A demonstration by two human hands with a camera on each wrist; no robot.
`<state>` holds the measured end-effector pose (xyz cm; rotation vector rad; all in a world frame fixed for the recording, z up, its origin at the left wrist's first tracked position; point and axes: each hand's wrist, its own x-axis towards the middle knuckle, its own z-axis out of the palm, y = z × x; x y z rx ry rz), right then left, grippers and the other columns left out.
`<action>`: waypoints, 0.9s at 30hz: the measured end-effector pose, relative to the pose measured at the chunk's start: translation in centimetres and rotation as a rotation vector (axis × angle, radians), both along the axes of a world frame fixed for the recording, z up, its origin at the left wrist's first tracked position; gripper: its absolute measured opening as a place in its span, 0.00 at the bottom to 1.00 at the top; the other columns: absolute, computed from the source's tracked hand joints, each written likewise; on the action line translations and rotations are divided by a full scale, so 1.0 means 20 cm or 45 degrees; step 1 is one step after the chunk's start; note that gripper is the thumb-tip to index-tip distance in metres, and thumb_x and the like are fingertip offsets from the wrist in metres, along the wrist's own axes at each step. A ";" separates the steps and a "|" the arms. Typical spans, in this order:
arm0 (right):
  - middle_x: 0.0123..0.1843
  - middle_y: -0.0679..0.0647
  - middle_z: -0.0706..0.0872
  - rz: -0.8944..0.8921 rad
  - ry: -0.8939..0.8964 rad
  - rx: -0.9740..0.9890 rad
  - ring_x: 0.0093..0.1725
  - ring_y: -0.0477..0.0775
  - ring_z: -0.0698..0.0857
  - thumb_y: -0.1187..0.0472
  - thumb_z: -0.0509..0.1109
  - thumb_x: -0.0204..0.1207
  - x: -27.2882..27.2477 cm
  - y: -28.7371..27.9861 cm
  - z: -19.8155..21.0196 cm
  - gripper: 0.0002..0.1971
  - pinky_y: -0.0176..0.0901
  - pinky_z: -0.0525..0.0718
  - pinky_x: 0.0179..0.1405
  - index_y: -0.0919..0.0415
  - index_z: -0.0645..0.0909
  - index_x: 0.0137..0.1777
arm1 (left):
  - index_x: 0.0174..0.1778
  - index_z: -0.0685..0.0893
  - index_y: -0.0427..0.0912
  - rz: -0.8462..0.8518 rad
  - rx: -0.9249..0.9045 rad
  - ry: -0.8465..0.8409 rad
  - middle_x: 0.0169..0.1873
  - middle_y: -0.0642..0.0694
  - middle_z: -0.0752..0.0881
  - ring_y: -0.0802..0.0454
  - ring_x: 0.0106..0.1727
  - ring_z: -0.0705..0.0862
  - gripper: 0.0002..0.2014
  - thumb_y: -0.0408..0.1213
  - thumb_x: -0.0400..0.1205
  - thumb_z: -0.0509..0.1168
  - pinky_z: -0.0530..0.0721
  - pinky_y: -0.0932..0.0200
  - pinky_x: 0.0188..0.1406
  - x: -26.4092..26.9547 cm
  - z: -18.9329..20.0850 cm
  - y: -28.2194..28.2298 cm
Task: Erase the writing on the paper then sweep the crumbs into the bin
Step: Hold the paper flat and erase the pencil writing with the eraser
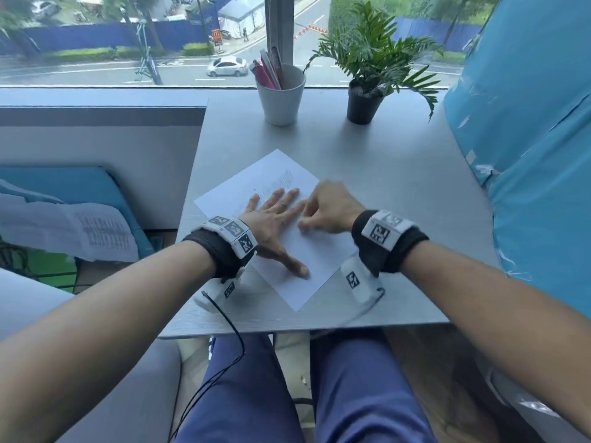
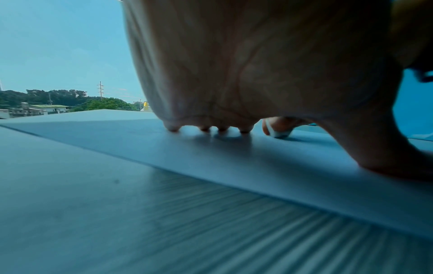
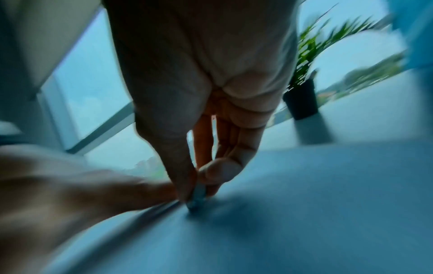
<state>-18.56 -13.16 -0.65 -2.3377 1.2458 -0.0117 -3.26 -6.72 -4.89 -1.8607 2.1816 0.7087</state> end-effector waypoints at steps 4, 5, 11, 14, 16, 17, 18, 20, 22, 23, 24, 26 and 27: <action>0.32 0.54 0.87 -0.095 -0.033 -0.044 0.38 0.53 0.86 0.58 0.77 0.65 0.02 -0.01 0.00 0.06 0.35 0.80 0.39 0.60 0.88 0.33 | 0.85 0.30 0.59 0.014 0.012 0.001 0.84 0.55 0.26 0.50 0.84 0.26 0.75 0.86 0.50 0.65 0.28 0.31 0.80 -0.01 0.01 0.00; 0.30 0.53 0.83 0.026 0.000 -0.020 0.36 0.52 0.84 0.59 0.76 0.65 0.04 0.06 -0.01 0.06 0.36 0.78 0.37 0.61 0.87 0.32 | 0.85 0.29 0.59 0.004 0.024 0.006 0.83 0.54 0.26 0.50 0.83 0.25 0.75 0.86 0.50 0.65 0.28 0.31 0.79 -0.01 0.01 0.00; 0.36 0.55 0.91 -0.174 -0.071 -0.063 0.40 0.53 0.88 0.57 0.77 0.65 0.02 -0.03 0.01 0.07 0.38 0.85 0.43 0.60 0.91 0.37 | 0.85 0.30 0.58 0.026 0.016 -0.011 0.84 0.54 0.27 0.49 0.84 0.27 0.75 0.86 0.51 0.66 0.31 0.30 0.81 -0.02 0.02 0.00; 0.25 0.47 0.79 0.075 -0.010 0.030 0.26 0.46 0.77 0.61 0.76 0.64 0.04 0.10 0.01 0.10 0.33 0.74 0.29 0.57 0.80 0.24 | 0.85 0.30 0.58 0.010 0.038 -0.001 0.83 0.54 0.26 0.50 0.83 0.26 0.74 0.84 0.52 0.67 0.29 0.31 0.80 -0.02 0.03 0.00; 0.27 0.49 0.85 0.027 0.027 0.037 0.29 0.45 0.81 0.58 0.79 0.63 0.03 0.05 0.03 0.06 0.32 0.78 0.34 0.57 0.88 0.29 | 0.85 0.30 0.59 0.014 0.035 0.004 0.83 0.54 0.26 0.50 0.83 0.25 0.75 0.86 0.51 0.65 0.29 0.31 0.80 -0.02 0.02 0.00; 0.31 0.52 0.89 -0.071 -0.010 0.023 0.32 0.46 0.84 0.56 0.80 0.63 0.02 -0.01 0.03 0.05 0.33 0.81 0.38 0.58 0.91 0.34 | 0.85 0.30 0.59 0.024 0.028 0.001 0.83 0.55 0.26 0.51 0.83 0.25 0.76 0.87 0.49 0.64 0.30 0.31 0.80 -0.01 0.02 0.00; 0.34 0.53 0.90 -0.153 -0.040 -0.021 0.35 0.47 0.85 0.56 0.80 0.63 0.01 -0.06 0.03 0.07 0.34 0.82 0.41 0.59 0.91 0.36 | 0.85 0.30 0.59 0.031 0.022 -0.003 0.84 0.55 0.26 0.50 0.84 0.26 0.76 0.88 0.48 0.63 0.30 0.31 0.80 -0.01 0.02 0.00; 0.31 0.54 0.87 -0.159 -0.044 -0.039 0.33 0.50 0.85 0.58 0.78 0.63 0.03 0.00 0.02 0.05 0.35 0.82 0.36 0.59 0.87 0.31 | 0.84 0.29 0.59 0.032 0.035 0.000 0.83 0.55 0.26 0.50 0.83 0.25 0.77 0.88 0.47 0.63 0.28 0.32 0.79 -0.01 0.01 -0.01; 0.25 0.47 0.79 0.059 -0.013 0.022 0.25 0.44 0.77 0.62 0.77 0.63 0.02 0.12 0.01 0.11 0.31 0.73 0.27 0.55 0.79 0.24 | 0.84 0.27 0.60 0.010 0.033 -0.001 0.82 0.54 0.25 0.50 0.83 0.24 0.77 0.87 0.48 0.64 0.27 0.32 0.79 -0.02 0.01 -0.01; 0.24 0.46 0.78 0.133 -0.016 0.049 0.23 0.43 0.75 0.62 0.77 0.64 0.01 0.13 0.01 0.11 0.29 0.70 0.26 0.55 0.80 0.23 | 0.84 0.27 0.60 0.004 0.025 -0.002 0.82 0.54 0.25 0.50 0.83 0.24 0.76 0.87 0.48 0.64 0.27 0.32 0.79 -0.01 0.01 -0.01; 0.25 0.47 0.81 0.112 0.022 0.055 0.24 0.43 0.77 0.61 0.78 0.64 -0.01 0.10 0.03 0.08 0.29 0.71 0.27 0.56 0.84 0.26 | 0.84 0.28 0.60 0.010 0.023 0.001 0.83 0.55 0.25 0.50 0.83 0.25 0.76 0.88 0.48 0.63 0.28 0.31 0.79 -0.01 0.01 -0.01; 0.32 0.51 0.89 -0.081 -0.011 -0.022 0.32 0.47 0.84 0.58 0.79 0.65 -0.03 -0.04 0.05 0.04 0.30 0.77 0.35 0.58 0.90 0.34 | 0.85 0.30 0.59 0.026 0.018 0.003 0.84 0.55 0.26 0.50 0.84 0.26 0.77 0.88 0.47 0.63 0.29 0.31 0.80 -0.01 0.01 -0.01; 0.33 0.52 0.90 -0.154 -0.028 -0.075 0.36 0.49 0.86 0.57 0.78 0.65 -0.03 -0.08 0.06 0.05 0.31 0.78 0.39 0.59 0.90 0.35 | 0.85 0.31 0.59 0.030 0.014 0.002 0.84 0.55 0.27 0.49 0.84 0.27 0.77 0.88 0.47 0.63 0.30 0.31 0.80 -0.01 0.01 -0.01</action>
